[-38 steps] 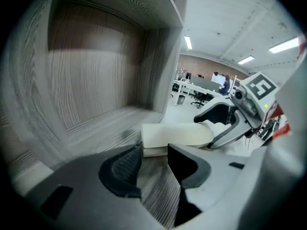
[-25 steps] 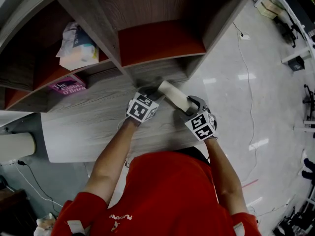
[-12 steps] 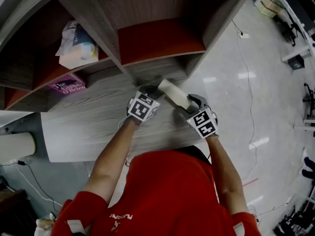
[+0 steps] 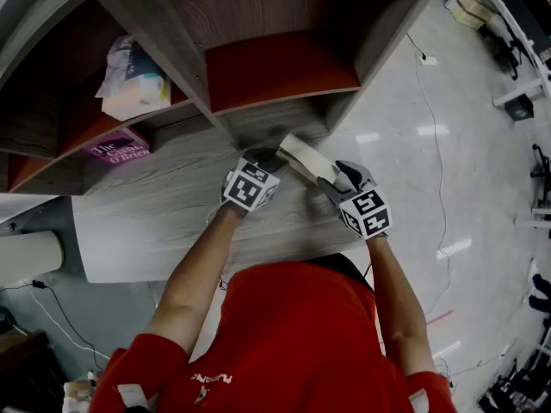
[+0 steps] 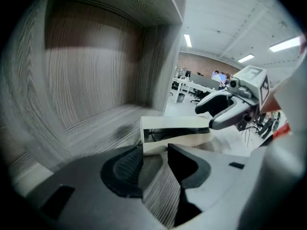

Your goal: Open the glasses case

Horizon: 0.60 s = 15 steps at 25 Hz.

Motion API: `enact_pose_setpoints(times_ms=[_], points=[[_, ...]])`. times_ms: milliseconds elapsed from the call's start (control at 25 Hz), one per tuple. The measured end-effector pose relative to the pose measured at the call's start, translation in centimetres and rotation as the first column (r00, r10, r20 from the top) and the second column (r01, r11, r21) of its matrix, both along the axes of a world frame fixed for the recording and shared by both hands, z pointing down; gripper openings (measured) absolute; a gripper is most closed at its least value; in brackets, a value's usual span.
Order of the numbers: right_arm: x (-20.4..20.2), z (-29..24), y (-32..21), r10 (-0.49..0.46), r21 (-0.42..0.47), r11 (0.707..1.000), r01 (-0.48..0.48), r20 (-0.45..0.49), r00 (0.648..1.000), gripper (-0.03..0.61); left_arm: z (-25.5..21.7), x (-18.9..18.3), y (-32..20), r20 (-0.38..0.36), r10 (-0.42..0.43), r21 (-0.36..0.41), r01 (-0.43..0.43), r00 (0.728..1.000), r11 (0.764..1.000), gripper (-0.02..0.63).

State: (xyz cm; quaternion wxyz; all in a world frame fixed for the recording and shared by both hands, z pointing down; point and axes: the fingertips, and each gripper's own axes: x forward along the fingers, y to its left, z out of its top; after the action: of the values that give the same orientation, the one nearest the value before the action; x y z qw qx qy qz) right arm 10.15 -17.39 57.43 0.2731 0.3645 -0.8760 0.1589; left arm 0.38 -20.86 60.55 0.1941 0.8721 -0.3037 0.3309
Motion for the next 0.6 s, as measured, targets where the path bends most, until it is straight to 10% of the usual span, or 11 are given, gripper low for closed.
enact_pose_setpoints(times_ms=[600], points=[[3.5,-2.3,-3.5,0.149,0.118,0.982,-0.147,-0.009,0.989,0.040,0.0,0.0,0.0,0.002,-0.006,-0.004,0.006,1.000,1.000,0.150]])
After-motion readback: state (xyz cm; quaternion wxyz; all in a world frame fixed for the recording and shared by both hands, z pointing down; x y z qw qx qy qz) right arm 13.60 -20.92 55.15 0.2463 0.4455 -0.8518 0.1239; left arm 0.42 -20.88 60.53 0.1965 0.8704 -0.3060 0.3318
